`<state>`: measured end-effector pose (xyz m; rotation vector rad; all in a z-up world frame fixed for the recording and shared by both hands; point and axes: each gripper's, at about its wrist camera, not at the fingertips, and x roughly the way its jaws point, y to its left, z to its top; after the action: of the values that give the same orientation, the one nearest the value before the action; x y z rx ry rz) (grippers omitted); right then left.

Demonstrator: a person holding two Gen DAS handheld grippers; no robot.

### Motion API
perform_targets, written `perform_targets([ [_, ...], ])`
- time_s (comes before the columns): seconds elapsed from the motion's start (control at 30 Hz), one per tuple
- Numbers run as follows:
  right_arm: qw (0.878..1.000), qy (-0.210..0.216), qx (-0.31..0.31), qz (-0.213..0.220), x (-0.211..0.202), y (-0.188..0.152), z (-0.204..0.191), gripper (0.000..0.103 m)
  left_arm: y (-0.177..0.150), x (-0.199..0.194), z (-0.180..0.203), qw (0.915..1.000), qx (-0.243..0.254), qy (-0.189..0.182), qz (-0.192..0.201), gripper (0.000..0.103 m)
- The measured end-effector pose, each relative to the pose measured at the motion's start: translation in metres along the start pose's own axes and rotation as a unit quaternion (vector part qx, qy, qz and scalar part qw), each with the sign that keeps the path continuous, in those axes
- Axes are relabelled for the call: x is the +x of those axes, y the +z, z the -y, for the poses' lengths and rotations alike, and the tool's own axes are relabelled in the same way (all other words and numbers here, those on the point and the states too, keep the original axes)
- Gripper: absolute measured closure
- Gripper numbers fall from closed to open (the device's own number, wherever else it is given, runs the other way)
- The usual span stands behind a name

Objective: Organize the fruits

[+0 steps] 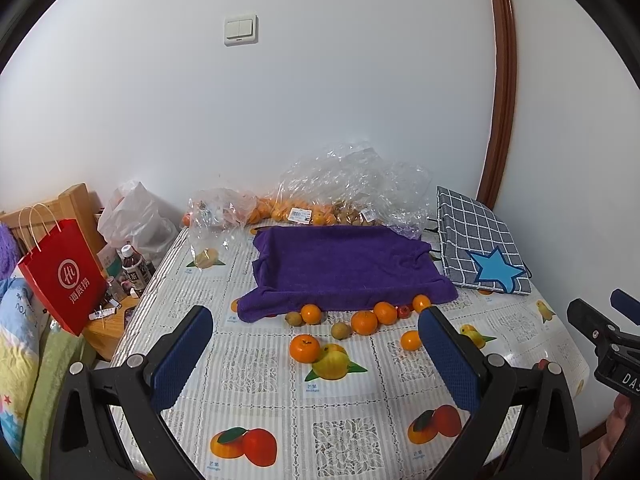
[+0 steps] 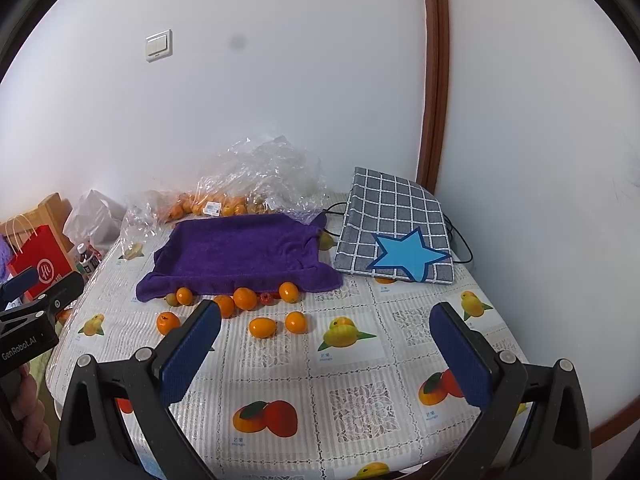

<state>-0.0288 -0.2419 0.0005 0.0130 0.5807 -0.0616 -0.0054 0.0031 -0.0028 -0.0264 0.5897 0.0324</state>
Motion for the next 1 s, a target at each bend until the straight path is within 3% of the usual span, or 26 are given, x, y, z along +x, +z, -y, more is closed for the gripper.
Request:
perform_targets([
  [1.0, 1.0, 0.003, -0.013, 0.01, -0.0049, -0.005, -0.006, 0.0, 0.005, -0.0087, -0.0027, 1.0, -0.004, 0.009, 0.001, 0.0],
])
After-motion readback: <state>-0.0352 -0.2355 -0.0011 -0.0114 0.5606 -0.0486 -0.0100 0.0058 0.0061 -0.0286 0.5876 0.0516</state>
